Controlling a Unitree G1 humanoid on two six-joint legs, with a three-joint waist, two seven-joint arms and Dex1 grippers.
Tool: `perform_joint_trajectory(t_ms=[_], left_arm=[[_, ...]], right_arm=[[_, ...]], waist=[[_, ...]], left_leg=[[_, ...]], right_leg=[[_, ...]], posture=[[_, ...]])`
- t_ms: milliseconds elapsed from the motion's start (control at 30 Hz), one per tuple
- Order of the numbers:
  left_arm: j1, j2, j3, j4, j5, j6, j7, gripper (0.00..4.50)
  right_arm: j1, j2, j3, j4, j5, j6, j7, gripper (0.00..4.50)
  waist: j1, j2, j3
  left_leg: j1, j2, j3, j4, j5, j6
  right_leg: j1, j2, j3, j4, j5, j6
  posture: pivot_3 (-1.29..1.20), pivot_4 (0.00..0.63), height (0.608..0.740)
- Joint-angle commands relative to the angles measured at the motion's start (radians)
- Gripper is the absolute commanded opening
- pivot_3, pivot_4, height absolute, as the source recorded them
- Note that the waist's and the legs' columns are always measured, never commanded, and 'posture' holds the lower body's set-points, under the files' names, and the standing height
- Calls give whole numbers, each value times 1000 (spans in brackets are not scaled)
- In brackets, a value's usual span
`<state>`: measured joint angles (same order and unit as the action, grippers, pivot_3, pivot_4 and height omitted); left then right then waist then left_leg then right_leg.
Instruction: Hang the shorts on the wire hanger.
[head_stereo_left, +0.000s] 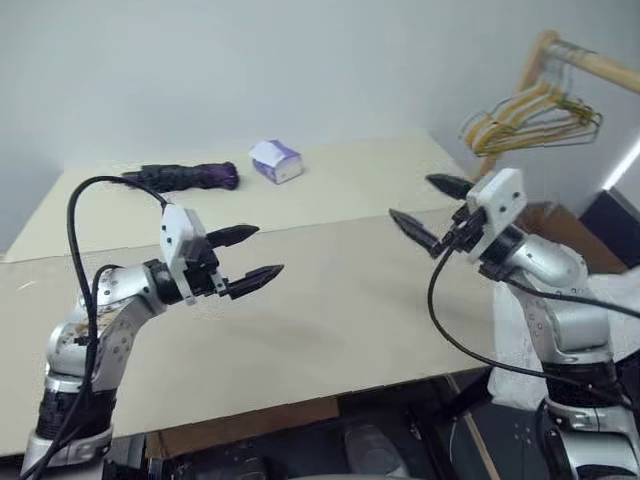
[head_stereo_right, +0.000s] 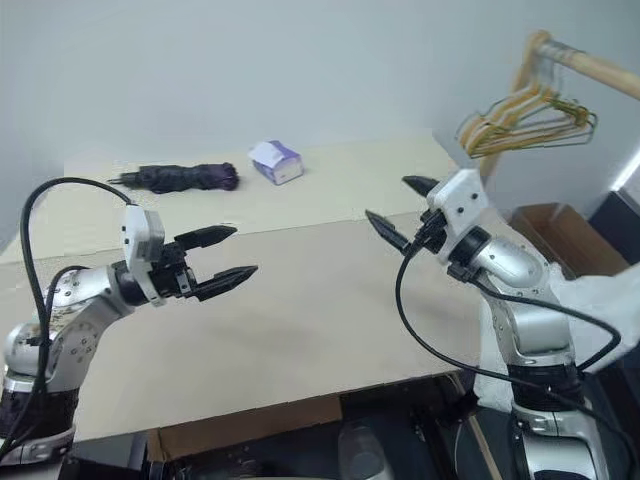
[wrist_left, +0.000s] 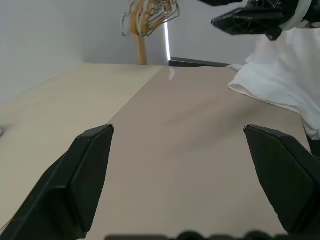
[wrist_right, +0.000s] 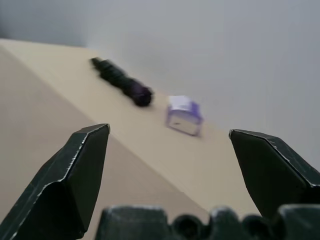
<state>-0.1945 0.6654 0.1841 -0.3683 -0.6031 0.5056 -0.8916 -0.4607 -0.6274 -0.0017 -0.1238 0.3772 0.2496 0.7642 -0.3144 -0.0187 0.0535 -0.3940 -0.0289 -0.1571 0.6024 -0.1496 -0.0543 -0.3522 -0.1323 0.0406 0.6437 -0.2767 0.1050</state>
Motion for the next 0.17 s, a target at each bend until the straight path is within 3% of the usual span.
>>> perform_joint_trajectory(t_ms=[33, 167], left_arm=[[54, 14, 50, -101, -32, 15, 36, 4500], [85, 10, 58, -129, -30, 13, 67, 4500]], right_arm=[[-61, -18, 45, 49, 17, -21, 163, 4464], [-64, -6, 53, 59, -4, -27, 189, 4464]], waist=[[35, 1, 1], [90, 2, 1]], left_leg=[[0, 0, 0, 0, 0, 0], [-1, 0, 0, -3, 0, 0]], right_leg=[[-1, 0, 0, 0, -1, -1], [-3, 0, 0, 0, 0, -2]], posture=[[-135, 0, 740], [-135, 0, 740]])
